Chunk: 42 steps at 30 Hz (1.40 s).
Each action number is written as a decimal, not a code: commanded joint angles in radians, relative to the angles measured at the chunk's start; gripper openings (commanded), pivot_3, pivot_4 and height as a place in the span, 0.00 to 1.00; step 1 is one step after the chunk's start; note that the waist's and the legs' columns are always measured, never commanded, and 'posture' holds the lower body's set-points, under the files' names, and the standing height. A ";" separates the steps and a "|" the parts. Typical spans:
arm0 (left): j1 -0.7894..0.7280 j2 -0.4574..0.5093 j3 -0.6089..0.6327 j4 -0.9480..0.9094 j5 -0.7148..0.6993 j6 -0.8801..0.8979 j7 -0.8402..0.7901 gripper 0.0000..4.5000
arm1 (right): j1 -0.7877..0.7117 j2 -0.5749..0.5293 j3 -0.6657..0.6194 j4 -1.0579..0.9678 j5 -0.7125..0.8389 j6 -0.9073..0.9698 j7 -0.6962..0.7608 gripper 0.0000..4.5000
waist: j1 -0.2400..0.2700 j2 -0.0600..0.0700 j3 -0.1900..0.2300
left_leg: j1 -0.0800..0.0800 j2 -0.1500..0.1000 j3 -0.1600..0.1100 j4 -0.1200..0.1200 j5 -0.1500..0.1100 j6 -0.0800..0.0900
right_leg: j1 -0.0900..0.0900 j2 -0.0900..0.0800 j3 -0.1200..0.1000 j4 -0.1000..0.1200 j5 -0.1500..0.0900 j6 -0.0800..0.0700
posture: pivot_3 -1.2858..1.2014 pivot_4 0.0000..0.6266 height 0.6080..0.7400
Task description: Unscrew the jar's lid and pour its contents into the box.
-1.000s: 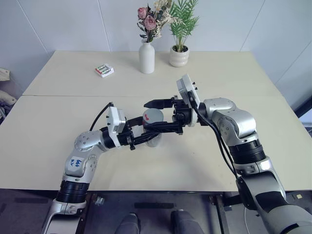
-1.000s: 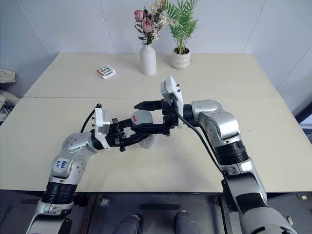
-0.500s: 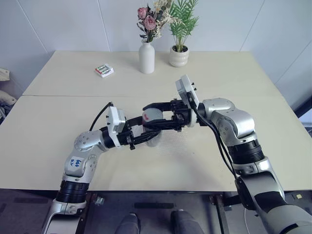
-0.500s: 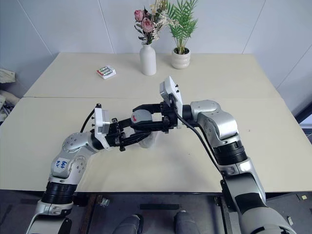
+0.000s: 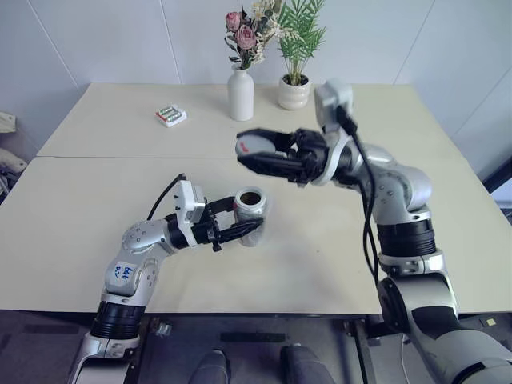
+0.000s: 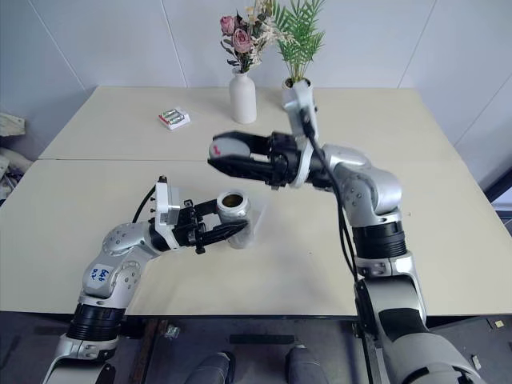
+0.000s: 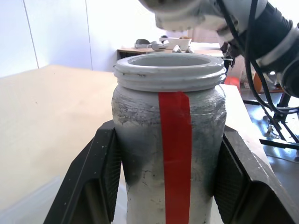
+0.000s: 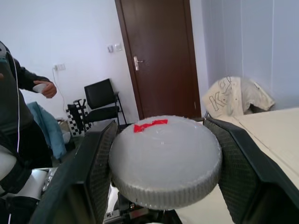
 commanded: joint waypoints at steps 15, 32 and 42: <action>0.012 0.060 0.065 -0.074 -0.036 0.020 0.011 0.50 | 0.167 -0.293 -0.172 0.282 -0.284 -0.423 -0.164 0.65 | 0.001 0.000 0.000 | 0.000 -0.001 0.002 -0.001 0.000 0.001 | 0.001 0.000 0.001 -0.002 0.000 0.000 | 0.52 0.24 1.00; -0.048 0.079 0.096 -0.051 -0.057 0.059 0.013 0.50 | 0.434 -0.172 -0.147 0.430 -0.427 -0.683 -0.330 0.65 | -0.026 0.003 0.002 | 0.004 0.000 0.009 0.002 0.001 0.002 | 0.002 0.002 0.009 0.001 0.003 0.003 | 0.52 0.24 1.00; -0.053 0.079 0.108 -0.055 -0.060 0.066 0.030 0.50 | 0.420 -0.196 -0.155 0.432 -0.415 -0.664 -0.300 1.00 | -0.026 0.003 0.002 | 0.004 0.000 0.010 0.002 0.001 0.002 | 0.002 0.002 0.010 0.001 0.003 0.004 | 0.52 0.24 1.00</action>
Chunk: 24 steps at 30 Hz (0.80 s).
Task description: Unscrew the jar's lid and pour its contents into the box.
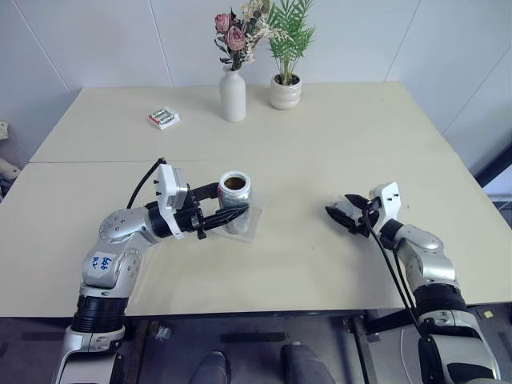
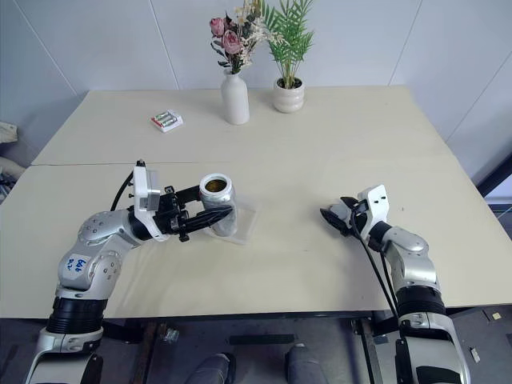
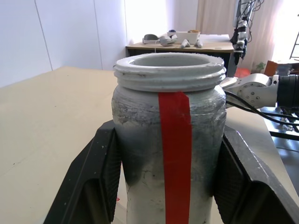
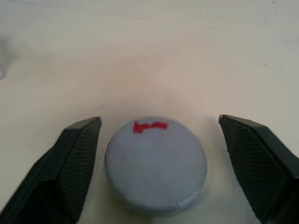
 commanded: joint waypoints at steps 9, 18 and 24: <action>-0.053 0.080 0.100 0.047 0.007 -0.029 0.021 0.50 | -0.079 -0.174 0.025 -0.392 0.179 0.215 0.281 1.00 | -0.003 0.002 0.001 | 0.000 0.000 0.000 0.000 0.000 0.000 | -0.001 0.001 0.000 0.000 0.000 0.000 | 0.52 0.24 1.00; -0.228 0.151 0.103 0.304 0.160 -0.146 0.088 0.50 | -0.110 -0.238 0.197 -0.707 0.260 0.427 0.452 1.00 | 0.008 0.001 0.001 | -0.002 0.000 -0.003 0.000 0.000 0.000 | 0.000 0.000 -0.003 -0.003 0.001 -0.001 | 0.52 0.24 1.00; -0.255 0.108 0.016 0.373 0.303 -0.158 0.199 0.50 | -0.065 -0.157 0.220 -0.751 0.254 0.439 0.356 1.00 | 0.027 0.001 0.001 | -0.004 0.000 -0.003 -0.001 0.000 0.000 | -0.002 -0.001 -0.003 -0.005 0.001 0.000 | 0.52 0.24 1.00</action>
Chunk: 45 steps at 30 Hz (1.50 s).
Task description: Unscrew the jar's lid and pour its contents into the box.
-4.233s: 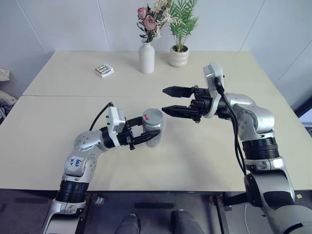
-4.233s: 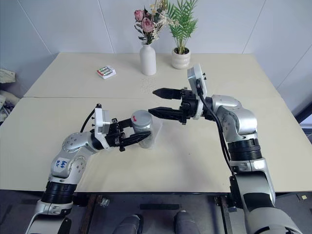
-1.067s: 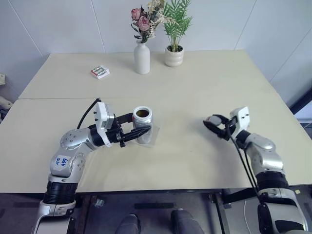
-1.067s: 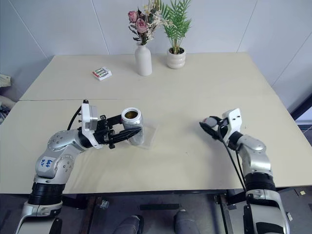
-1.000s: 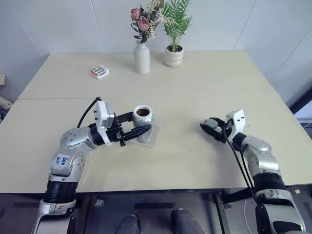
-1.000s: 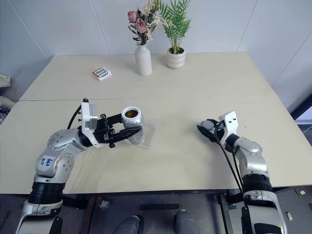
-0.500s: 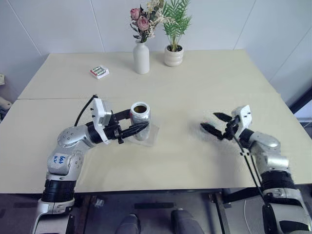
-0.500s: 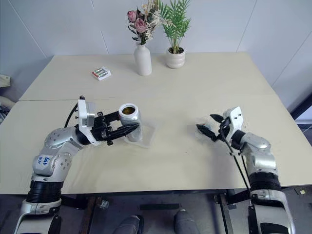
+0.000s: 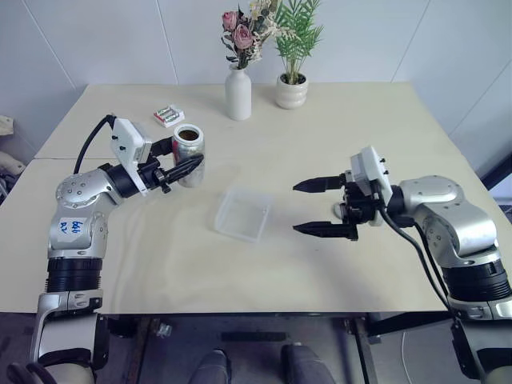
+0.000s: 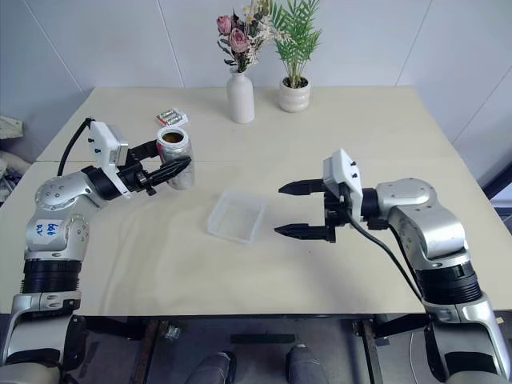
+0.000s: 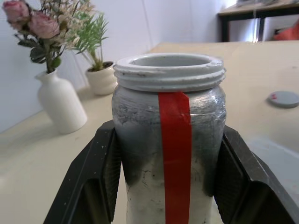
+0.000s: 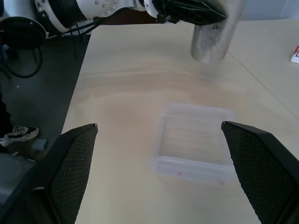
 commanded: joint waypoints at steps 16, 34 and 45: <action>-0.295 0.252 -0.472 0.193 1.255 -0.947 1.038 0.50 | 0.119 0.071 -0.032 -0.037 0.013 -0.023 -0.130 1.00 | 0.006 -0.005 0.003 | -0.001 -0.001 0.001 -0.001 0.000 0.000 | -0.001 0.000 0.001 0.000 0.001 0.000 | 0.52 0.24 1.00; -0.754 0.113 -1.097 0.689 1.985 -0.661 1.934 0.50 | 0.071 0.178 -0.050 -0.027 0.051 0.008 -0.232 1.00 | 0.005 -0.007 0.004 | -0.002 -0.002 0.002 0.000 0.001 0.002 | -0.002 0.000 0.001 0.004 0.001 0.003 | 0.52 0.24 1.00; -0.699 0.159 -0.947 0.687 1.621 -0.938 1.761 0.50 | 0.047 0.203 -0.032 0.025 0.027 -0.023 -0.220 1.00 | 0.003 -0.008 0.005 | -0.002 -0.002 0.003 0.001 0.001 0.002 | -0.003 0.000 0.002 0.006 0.001 0.003 | 0.52 0.24 1.00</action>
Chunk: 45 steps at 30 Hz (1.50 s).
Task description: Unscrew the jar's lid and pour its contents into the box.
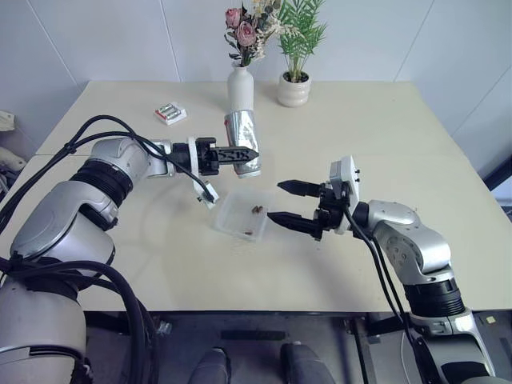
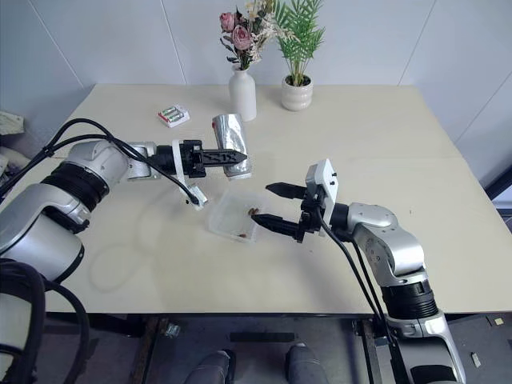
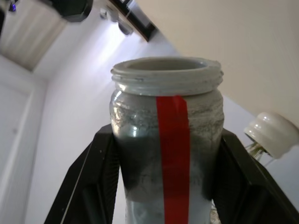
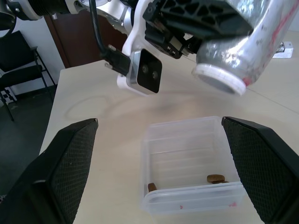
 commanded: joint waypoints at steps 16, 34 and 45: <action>0.704 -0.083 0.966 -0.573 -1.937 0.660 -1.232 0.50 | -0.052 -0.050 0.011 -0.050 -0.032 -0.062 0.079 1.00 | -0.007 0.000 0.000 | 0.000 0.002 0.000 0.004 0.001 0.000 | -0.001 0.000 0.001 0.005 0.001 -0.002 | 0.52 0.24 1.00; 0.891 -0.179 1.257 -0.423 -1.854 0.569 -1.218 0.50 | -0.093 -0.007 0.077 -0.126 -0.029 -0.072 0.091 1.00 | -0.015 -0.001 -0.001 | 0.004 0.002 -0.004 0.005 0.005 -0.004 | 0.002 0.001 -0.002 0.005 0.005 -0.005 | 0.52 0.24 1.00; 0.897 -0.222 1.287 -0.351 -1.826 0.434 -1.268 0.50 | -0.089 -0.004 0.076 -0.125 -0.027 -0.069 0.082 1.00 | -0.001 -0.001 -0.001 | 0.003 0.002 -0.004 0.002 0.005 -0.005 | 0.002 0.000 -0.003 0.002 0.005 -0.005 | 0.52 0.24 1.00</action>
